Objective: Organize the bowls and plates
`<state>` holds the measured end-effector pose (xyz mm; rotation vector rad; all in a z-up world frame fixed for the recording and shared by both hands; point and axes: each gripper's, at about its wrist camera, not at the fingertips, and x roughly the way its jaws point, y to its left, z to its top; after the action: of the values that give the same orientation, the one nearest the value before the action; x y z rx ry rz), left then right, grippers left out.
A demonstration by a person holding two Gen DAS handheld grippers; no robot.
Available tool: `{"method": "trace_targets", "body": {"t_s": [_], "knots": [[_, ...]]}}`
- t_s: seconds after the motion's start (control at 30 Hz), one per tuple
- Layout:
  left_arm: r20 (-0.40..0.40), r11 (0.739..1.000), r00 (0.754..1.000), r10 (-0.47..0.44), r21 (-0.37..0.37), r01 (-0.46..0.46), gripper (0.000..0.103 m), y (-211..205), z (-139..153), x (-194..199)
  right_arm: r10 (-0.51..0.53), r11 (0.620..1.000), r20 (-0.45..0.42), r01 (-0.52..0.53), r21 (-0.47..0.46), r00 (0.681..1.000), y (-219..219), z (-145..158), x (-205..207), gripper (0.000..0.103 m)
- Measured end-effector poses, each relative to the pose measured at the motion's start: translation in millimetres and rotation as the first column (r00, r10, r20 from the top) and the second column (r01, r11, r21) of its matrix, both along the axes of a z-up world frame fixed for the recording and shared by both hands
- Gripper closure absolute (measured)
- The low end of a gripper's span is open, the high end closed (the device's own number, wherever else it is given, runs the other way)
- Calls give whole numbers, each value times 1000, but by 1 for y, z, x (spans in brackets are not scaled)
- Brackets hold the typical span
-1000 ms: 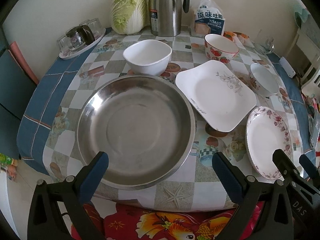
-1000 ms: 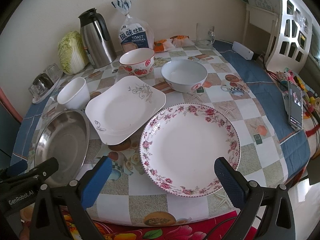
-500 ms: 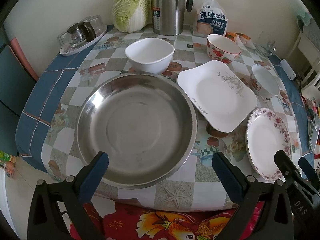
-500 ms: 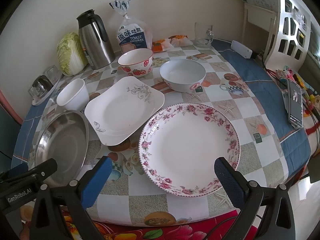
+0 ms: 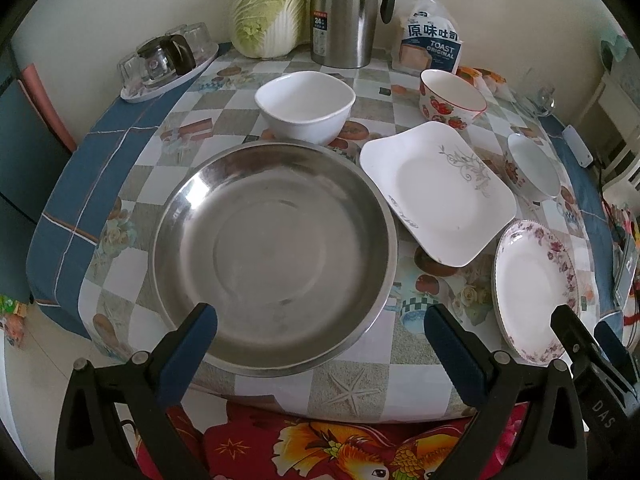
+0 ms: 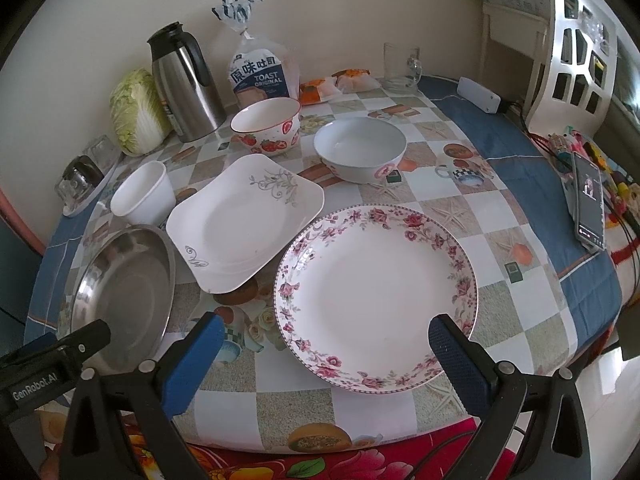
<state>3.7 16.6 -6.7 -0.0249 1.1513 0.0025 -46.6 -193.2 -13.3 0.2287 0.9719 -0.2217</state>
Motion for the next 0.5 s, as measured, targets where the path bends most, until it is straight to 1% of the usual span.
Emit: {"method": "trace_targets", "body": {"t_s": [0.27,0.37,0.5], "knots": [[-17,999,1000,-8,-41,7,0,2,-4,4,6,1000,-15,-6,-6,1000,2,-3,3,0],[-24,998,1000,2,-62,-4,0,6,-5,7,10,1000,-26,-10,-7,1000,3,-5,6,0],[-32,991,999,35,-129,-39,0,19,-8,15,9,1000,-29,-9,-7,1000,3,-5,12,0]]}}
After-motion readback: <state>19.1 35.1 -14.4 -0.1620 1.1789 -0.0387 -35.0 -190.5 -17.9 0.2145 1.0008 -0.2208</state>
